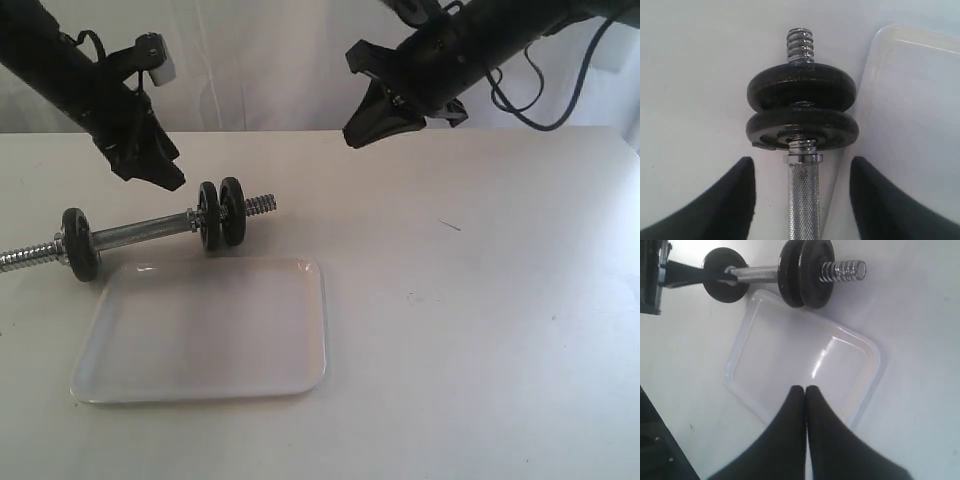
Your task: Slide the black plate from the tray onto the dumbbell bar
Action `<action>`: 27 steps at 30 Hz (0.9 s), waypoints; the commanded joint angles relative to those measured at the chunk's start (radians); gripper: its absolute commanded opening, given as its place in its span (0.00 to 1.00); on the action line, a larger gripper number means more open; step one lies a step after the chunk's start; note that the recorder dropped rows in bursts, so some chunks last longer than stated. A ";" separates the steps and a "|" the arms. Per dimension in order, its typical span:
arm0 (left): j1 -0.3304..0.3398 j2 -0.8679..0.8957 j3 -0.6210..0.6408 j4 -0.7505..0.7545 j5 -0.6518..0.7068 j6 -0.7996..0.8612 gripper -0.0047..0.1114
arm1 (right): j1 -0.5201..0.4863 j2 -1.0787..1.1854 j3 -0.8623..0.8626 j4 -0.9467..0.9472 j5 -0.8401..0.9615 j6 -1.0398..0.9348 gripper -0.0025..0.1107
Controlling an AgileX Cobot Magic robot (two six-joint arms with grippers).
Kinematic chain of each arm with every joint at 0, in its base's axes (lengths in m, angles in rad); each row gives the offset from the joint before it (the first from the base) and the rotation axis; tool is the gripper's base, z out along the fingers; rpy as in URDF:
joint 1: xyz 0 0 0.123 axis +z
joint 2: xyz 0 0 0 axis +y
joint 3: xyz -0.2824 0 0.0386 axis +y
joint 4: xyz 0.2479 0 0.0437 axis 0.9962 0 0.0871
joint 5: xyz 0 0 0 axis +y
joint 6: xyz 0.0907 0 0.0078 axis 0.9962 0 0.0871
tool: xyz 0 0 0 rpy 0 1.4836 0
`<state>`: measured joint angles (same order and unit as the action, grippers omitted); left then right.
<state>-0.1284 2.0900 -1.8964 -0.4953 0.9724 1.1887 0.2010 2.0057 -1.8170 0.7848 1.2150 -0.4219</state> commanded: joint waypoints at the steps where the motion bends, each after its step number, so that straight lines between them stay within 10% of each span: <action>1: -0.002 -0.046 0.001 -0.009 0.021 -0.040 0.30 | -0.048 -0.045 0.079 -0.006 -0.037 -0.023 0.02; 4: -0.001 -0.076 0.001 0.002 0.014 -0.097 0.04 | -0.078 -0.070 0.130 -0.017 -0.066 -0.026 0.02; 27: 0.120 -0.272 0.001 0.101 -0.219 -0.980 0.04 | -0.103 -0.386 0.586 -0.360 -0.639 0.198 0.02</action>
<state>-0.0126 1.8644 -1.8964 -0.4353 0.8058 0.3070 0.1035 1.6459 -1.2744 0.4315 0.6480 -0.2575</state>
